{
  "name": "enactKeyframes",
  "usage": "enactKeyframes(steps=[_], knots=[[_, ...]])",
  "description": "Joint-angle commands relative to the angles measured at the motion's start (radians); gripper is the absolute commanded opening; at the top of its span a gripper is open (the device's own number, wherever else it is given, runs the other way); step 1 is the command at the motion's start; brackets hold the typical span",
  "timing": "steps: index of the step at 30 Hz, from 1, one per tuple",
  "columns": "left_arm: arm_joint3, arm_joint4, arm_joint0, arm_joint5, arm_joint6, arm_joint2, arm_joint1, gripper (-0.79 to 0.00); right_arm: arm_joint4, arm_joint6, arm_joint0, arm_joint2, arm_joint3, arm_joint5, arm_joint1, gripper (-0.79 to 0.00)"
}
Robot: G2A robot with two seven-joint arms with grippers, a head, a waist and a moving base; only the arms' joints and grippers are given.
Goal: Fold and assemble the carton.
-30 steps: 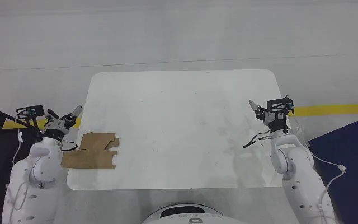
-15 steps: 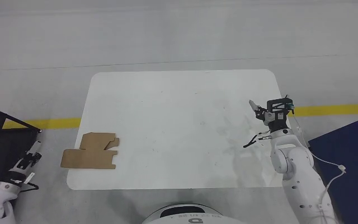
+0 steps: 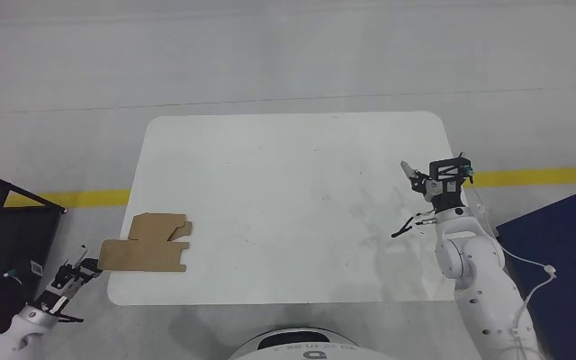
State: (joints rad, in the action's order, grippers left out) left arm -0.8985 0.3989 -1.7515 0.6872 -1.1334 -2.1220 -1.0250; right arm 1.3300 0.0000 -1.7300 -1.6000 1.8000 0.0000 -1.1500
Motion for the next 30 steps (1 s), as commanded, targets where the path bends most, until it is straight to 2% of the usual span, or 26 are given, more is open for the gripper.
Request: enactKeyframes(steps=[1,6,7,8,11,14,15,24,30], knots=[[-0.007,-0.021,-0.014,0.013,0.014,0.030,0.011,0.000,0.000,0.000,0.000,0.000,0.000,0.000,0.000,0.000],[0.012,0.016,-0.006,0.025,0.025,0.084,0.036,0.000,0.000,0.000,0.000,0.000,0.000,0.000,0.000,0.000],[0.010,0.013,-0.008,0.030,0.030,0.092,0.042,-0.031,0.000,0.000,0.000,0.000,0.000,0.000,0.000,0.000],[0.012,0.013,-0.009,0.036,0.036,0.101,0.047,-0.172,0.000,0.000,0.000,0.000,0.000,0.000,0.000,0.000],[0.026,0.035,-0.007,0.045,0.046,0.123,0.063,-0.440,0.000,0.000,0.000,0.000,0.000,0.000,0.000,0.000],[0.029,0.064,-0.008,0.056,0.056,0.142,0.077,-0.616,0.000,0.000,0.000,0.000,0.000,0.000,0.000,0.000],[0.028,0.068,-0.010,0.060,0.060,0.149,0.082,-0.770,0.000,0.000,0.000,0.000,0.000,0.000,0.000,0.000],[0.017,0.102,-0.015,0.104,0.105,0.219,0.119,-0.785,0.000,0.000,0.000,0.000,0.000,0.000,0.000,0.000],[-0.053,0.114,0.007,0.134,0.134,0.239,0.148,-0.785,0.000,0.000,0.000,0.000,0.000,0.000,0.000,0.000]])
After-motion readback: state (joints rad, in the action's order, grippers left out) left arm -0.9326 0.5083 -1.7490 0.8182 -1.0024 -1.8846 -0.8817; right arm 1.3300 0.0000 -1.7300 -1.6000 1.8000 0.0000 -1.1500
